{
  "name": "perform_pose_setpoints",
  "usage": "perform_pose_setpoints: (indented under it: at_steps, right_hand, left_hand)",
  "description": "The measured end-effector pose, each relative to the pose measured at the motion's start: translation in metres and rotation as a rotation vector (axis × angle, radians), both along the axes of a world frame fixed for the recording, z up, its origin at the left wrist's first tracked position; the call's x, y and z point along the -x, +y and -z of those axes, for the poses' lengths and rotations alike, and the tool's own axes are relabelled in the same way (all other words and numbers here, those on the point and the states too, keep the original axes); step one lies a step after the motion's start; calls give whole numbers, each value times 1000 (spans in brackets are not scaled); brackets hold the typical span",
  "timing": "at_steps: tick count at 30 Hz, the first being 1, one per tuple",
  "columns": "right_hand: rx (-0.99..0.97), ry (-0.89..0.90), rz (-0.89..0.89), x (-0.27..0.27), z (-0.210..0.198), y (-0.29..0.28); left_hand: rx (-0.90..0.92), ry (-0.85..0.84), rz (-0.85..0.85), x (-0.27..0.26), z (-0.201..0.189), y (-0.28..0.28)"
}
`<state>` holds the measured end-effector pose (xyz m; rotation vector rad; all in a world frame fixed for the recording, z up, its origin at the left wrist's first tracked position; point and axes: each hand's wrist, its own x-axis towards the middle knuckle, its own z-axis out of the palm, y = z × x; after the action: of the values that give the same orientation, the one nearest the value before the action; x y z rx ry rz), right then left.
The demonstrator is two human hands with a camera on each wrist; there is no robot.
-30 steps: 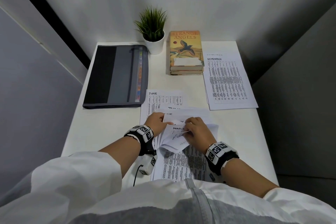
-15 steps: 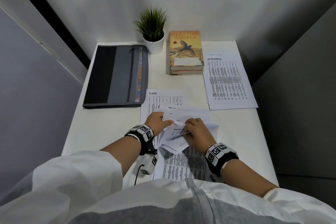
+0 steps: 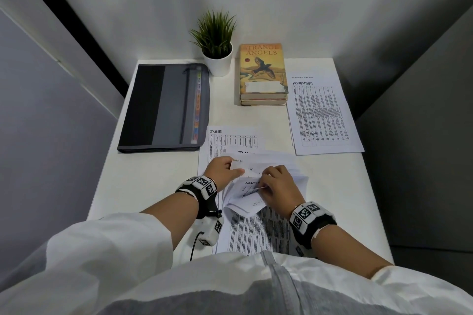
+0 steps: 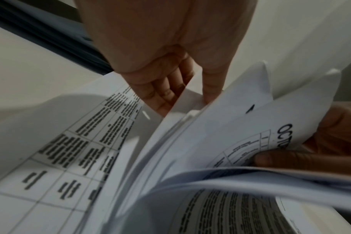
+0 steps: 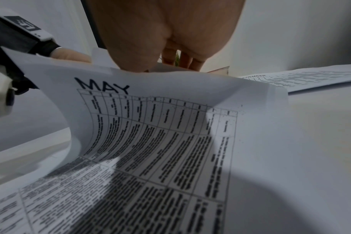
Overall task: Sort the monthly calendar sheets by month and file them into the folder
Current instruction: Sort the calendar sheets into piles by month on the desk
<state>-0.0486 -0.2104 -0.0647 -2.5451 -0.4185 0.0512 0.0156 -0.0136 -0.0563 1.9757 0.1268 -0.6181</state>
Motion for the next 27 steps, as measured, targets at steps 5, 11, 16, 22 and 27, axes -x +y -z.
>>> perform_pose_setpoints:
  at_steps: [5,11,16,22,27]
  right_hand:
    - [-63,55,19,-1,0,-1]
    - [-46,34,19,-1,3,-1]
    - [29,-43,-7,0,-3,-1]
    - [-49,57,-30,-1,-8,1]
    - [-65,90,-33,-6,-5,1]
  left_hand:
    - [-129,-49,20,-2,-3,3]
    - [-9,47,53,1,-3,1]
    - [-108,-69,-16,3,-3,0]
    - [-75,63,-257,-6,-1,7]
    - [-68,34,-96,-8,7,11]
